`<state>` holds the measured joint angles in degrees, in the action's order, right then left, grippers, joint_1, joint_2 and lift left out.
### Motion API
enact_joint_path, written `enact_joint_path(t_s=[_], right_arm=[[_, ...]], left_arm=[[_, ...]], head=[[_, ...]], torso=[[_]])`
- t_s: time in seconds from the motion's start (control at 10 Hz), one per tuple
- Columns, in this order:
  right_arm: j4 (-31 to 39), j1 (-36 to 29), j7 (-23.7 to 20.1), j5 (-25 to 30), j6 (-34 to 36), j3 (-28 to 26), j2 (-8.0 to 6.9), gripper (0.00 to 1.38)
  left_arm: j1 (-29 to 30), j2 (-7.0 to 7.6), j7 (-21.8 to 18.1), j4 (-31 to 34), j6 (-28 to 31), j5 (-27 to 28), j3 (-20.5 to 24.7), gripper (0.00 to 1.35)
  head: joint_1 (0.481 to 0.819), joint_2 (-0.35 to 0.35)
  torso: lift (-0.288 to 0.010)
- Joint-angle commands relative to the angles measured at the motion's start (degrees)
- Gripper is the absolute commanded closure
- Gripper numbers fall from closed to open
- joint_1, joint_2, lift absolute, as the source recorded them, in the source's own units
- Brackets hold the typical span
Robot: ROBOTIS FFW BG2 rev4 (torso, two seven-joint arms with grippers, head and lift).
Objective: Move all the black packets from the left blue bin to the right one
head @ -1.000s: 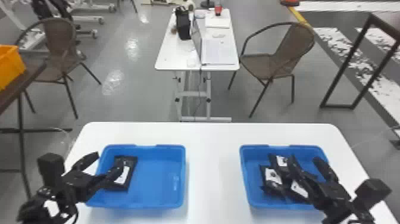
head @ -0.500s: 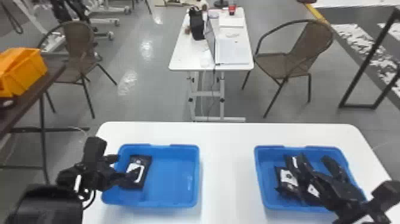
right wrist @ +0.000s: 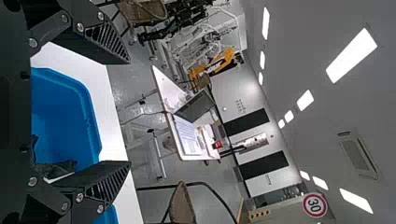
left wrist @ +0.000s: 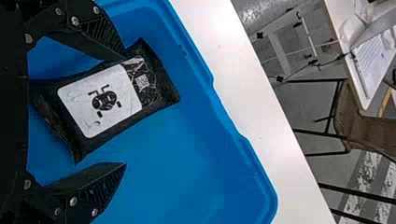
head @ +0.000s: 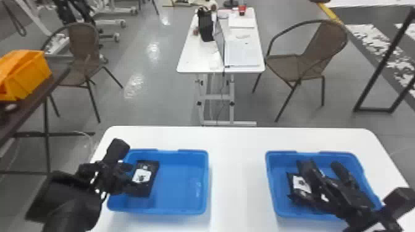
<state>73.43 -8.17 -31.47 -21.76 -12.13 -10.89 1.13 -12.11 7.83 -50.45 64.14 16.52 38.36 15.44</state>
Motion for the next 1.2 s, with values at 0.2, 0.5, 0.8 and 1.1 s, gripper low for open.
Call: enact_joint_path(t_s=[0.2,0.5,0.8,1.1], right_arm=[[-0.2,-0.1,-0.5,-0.4,0.2,0.1,-0.25,0.28],[-0.8,-0.1,-1.1,-1.7,0.4,0.1,-0.25,0.28],[-1.2,-0.4,-1.5,-2.7,0.6,0.1,-0.43,0.28],[-1.6,-0.4,-1.9,-3.1,1.1,0.1,-0.52,0.28]], left_arm=[[-1.9,-0.01,0.0,-4.2,-0.5,6.4,-0.9,0.23],[-2.7,-0.18,2.2,-8.4,-2.2,7.3,-1.2,0.23],[-3.6,-0.1,3.2,-9.8,1.8,10.4,-1.6,0.76],[-4.5,1.05,2.5,-10.0,2.6,10.0,-3.7,0.82]], head=[[0.695,0.092],[0.695,0.091],[0.695,0.097],[0.695,0.113]], torso=[[0.0],[0.0],[0.0],[0.0]])
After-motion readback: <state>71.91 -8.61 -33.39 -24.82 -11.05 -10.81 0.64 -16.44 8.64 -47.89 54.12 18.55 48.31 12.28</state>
